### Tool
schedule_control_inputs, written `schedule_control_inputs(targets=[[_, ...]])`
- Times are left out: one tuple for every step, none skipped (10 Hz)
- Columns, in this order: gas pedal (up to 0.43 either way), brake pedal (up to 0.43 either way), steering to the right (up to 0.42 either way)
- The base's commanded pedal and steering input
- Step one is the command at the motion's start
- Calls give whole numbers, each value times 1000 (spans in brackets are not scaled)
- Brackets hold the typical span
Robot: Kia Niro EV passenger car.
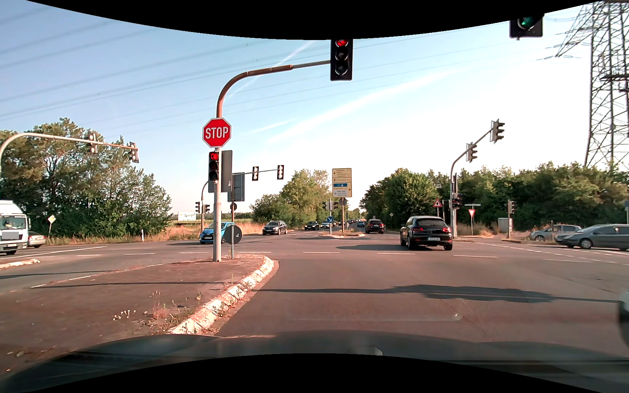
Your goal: Follow the waypoints while adhering to traffic rules and regulations
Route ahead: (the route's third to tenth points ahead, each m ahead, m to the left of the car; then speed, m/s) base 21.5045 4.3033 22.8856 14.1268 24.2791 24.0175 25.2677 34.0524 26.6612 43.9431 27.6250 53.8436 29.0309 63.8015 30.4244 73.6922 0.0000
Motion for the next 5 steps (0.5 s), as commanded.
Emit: schedule_control_inputs(targets=[[0, 287, -2], [0, 287, -2], [0, 287, -2], [0, 287, -2], [0, 287, -2]])
